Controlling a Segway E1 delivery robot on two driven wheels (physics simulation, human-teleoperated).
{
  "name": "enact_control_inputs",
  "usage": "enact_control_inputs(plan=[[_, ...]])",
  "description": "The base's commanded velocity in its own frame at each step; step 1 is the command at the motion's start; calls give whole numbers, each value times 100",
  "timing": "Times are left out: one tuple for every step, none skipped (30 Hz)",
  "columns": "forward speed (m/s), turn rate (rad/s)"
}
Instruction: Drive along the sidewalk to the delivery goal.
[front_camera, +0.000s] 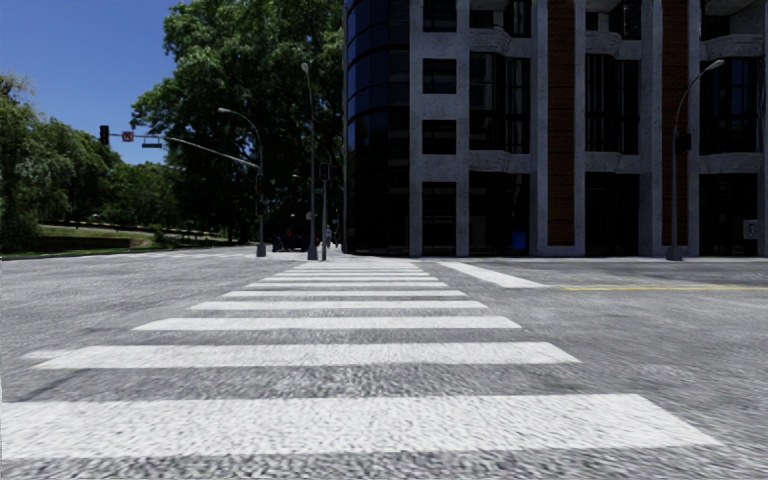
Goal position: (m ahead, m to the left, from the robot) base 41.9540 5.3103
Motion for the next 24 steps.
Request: enact_control_inputs(plan=[[200, 0], [200, 0], [200, 0], [200, 3], [200, 3], [200, 11], [200, 17], [200, 17], [200, 22], [200, 27], [200, 27], [200, 30], [200, 33], [200, 33], [200, 33], [200, 35], [200, 35], [200, 35], [200, 35], [200, 35], [200, 35], [200, 35], [200, 35], [200, 35]])
